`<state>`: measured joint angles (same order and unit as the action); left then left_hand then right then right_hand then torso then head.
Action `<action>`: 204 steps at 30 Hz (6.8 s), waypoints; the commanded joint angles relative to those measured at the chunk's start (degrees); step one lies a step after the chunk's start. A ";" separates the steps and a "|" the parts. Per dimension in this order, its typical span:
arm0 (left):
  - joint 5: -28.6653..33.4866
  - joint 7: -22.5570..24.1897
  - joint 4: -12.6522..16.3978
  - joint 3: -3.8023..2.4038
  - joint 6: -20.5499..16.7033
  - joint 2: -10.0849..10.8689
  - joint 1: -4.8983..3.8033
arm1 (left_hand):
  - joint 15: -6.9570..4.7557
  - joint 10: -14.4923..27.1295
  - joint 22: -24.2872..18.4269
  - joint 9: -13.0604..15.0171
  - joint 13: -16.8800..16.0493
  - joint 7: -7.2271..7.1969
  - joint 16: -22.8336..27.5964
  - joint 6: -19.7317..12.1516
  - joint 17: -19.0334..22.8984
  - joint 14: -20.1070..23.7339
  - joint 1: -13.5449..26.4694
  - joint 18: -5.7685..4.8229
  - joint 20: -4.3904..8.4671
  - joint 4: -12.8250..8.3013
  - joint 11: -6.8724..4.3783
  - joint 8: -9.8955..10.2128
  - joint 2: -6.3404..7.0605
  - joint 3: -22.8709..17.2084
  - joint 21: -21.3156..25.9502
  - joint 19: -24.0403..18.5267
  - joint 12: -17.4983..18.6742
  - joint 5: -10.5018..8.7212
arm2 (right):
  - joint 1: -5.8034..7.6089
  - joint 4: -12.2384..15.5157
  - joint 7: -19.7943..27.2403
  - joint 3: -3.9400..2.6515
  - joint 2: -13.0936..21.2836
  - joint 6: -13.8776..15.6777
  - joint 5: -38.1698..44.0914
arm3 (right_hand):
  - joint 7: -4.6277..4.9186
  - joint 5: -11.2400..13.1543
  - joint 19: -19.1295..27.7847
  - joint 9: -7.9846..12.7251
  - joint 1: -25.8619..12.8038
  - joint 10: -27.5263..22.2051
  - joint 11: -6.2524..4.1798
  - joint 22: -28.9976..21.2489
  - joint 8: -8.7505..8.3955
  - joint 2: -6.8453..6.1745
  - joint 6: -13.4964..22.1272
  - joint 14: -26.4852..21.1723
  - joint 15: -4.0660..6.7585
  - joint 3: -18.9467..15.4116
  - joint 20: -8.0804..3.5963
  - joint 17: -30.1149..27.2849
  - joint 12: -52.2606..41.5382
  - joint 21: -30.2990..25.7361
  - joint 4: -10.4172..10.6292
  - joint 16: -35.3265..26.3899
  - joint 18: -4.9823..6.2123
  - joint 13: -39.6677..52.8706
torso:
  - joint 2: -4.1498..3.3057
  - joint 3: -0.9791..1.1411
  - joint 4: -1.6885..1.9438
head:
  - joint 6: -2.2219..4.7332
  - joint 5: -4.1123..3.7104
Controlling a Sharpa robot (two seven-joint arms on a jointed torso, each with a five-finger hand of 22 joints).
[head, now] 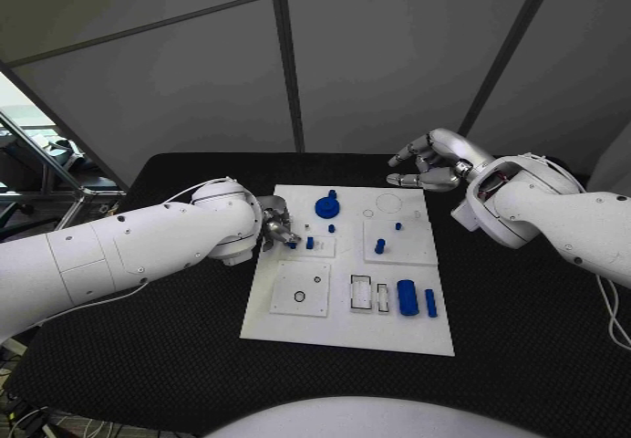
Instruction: Assemble the parts on the task board
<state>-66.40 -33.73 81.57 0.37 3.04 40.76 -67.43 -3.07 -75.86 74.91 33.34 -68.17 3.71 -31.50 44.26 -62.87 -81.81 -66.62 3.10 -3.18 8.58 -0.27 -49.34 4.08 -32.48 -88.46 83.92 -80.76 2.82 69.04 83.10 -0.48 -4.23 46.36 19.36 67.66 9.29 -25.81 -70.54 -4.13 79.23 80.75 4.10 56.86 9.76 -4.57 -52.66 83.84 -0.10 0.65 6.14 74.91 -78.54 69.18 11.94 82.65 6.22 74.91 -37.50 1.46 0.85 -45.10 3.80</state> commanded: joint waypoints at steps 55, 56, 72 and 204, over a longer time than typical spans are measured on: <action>2.01 1.11 -0.58 -3.54 -0.15 0.77 0.22 | -0.05 1.02 12.76 -0.65 0.86 0.02 0.95 0.93 -0.38 -0.27 4.57 -2.27 0.26 7.54 0.23 0.17 0.71 19.24 1.21 4.59 0.58 0.06 | 0.11 -0.38 0.49 -0.04 -0.40 -0.16 0.14 | -0.35 1.89 0.37 0.11 -1.33 -0.46 -0.09 -0.56 0.60 0.35 0.15 3.44 0.38 -0.88 -0.15 2.91 0.36 -0.76 1.24 -0.56 0.54 2.48 | 0.07 -0.01 0.04 | 0.23 -0.26; 2.05 1.32 -0.63 -3.71 -0.40 0.86 0.22 | -0.05 1.10 12.67 -0.65 0.98 0.02 1.08 0.93 -0.32 -0.25 4.57 -2.23 0.26 7.55 0.23 0.17 0.71 19.25 1.32 4.53 0.63 0.06 | 0.11 -0.39 0.49 -0.04 -0.39 -0.15 0.14 | -0.35 1.89 0.37 0.11 -1.33 -0.46 -0.09 -0.56 0.60 0.35 0.15 3.44 0.38 -0.88 -0.15 2.91 0.36 -0.76 1.24 -0.56 0.54 2.48 | 0.08 -0.02 0.06 | 0.24 -0.26; 4.82 4.28 -0.94 -4.64 -1.16 1.98 0.07 | 0.86 5.99 8.95 -3.03 7.46 1.23 4.46 -0.72 0.96 1.30 0.87 -0.95 -0.60 8.00 1.31 2.24 -1.13 22.32 6.10 2.12 3.93 0.20 | 0.11 -0.63 0.36 -0.03 -0.51 -0.19 0.14 | -0.35 1.84 0.38 0.12 -1.24 -0.49 -0.09 -0.58 0.60 0.38 0.17 3.45 0.39 -0.87 -0.15 2.92 0.38 -0.78 1.22 -0.56 0.55 2.46 | 0.04 0.02 0.08 | 0.57 -0.20; 4.89 4.50 -0.35 -4.60 7.35 2.57 -0.53 | 0.30 15.46 5.04 -12.41 34.10 1.14 0.03 -0.98 -1.41 -0.97 -7.30 0.40 0.00 -2.54 0.91 1.25 0.34 -6.35 13.71 0.56 21.80 0.21 | 0.09 -1.22 0.29 -0.01 -0.75 -0.88 0.14 | -0.35 0.43 0.22 0.11 -0.35 -0.37 -0.13 -0.49 0.78 0.89 0.19 3.52 0.43 -0.55 -0.19 3.13 0.18 -0.83 1.05 -0.49 0.52 2.64 | 0.02 -0.03 -0.15 | -0.04 -0.38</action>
<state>-61.56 -29.12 81.20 -4.14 8.27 43.36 -67.73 -2.65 -59.75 74.92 20.82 -34.01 5.01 -31.29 43.70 -64.19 -82.63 -74.24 3.13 -3.39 12.14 0.90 -47.86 4.14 -32.29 -74.50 83.93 -58.75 3.09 69.02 81.84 -0.59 -4.21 45.60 18.74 67.67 9.29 -25.13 -70.54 -4.11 78.71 80.75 4.10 56.37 10.26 -4.05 -52.66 83.84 -0.10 -0.10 6.14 74.93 -78.54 68.55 13.02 82.41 6.22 74.91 -37.44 1.42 0.73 -45.09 3.46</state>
